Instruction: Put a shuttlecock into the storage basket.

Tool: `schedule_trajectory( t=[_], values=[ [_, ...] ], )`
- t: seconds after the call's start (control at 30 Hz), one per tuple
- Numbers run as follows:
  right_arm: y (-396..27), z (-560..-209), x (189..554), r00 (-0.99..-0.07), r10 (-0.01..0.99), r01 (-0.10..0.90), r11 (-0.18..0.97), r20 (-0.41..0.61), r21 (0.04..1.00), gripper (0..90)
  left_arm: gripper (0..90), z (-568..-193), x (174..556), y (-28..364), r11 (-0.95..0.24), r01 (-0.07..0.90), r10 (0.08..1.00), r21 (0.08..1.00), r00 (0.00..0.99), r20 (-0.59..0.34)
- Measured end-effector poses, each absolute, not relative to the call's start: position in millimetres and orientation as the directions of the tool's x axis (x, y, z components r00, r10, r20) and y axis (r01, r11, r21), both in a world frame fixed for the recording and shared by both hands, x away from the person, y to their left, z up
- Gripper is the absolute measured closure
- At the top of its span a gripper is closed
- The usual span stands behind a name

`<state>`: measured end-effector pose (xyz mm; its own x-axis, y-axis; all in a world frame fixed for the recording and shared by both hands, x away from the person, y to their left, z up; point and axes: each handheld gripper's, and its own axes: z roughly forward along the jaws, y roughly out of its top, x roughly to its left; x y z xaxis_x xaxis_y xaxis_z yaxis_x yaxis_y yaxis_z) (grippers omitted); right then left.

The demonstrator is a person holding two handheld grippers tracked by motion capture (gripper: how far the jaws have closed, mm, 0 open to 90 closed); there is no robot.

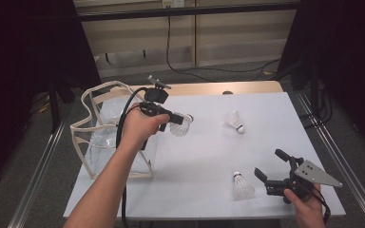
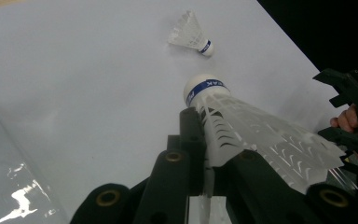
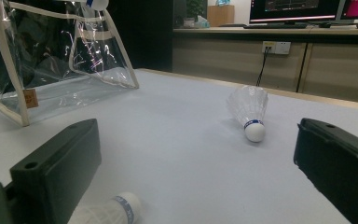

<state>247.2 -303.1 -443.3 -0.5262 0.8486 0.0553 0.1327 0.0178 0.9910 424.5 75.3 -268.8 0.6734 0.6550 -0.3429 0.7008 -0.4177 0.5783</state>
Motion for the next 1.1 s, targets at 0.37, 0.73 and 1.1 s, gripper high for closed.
schedule_trajectory(
  t=[0.37, 0.73, 1.1],
  values=[
    [-303, -443, 247, -0.53, 0.846, 0.133, 0.018, 0.056, 0.991, 0.5, 88.8, -264, 427, 77, -0.417, 0.704, 0.656, 0.575, 0.67, -0.346],
    [-303, -443, 247, -0.529, 0.847, 0.134, 0.019, 0.055, 0.991, 0.5, 88.8, -258, 430, 80, -0.414, 0.706, 0.659, 0.575, 0.668, -0.345],
    [-303, -443, 247, -0.533, 0.844, 0.134, 0.021, 0.054, 0.991, 0.6, 88.8, -253, 433, 82, -0.405, 0.713, 0.668, 0.573, 0.658, -0.347]
  ],
)
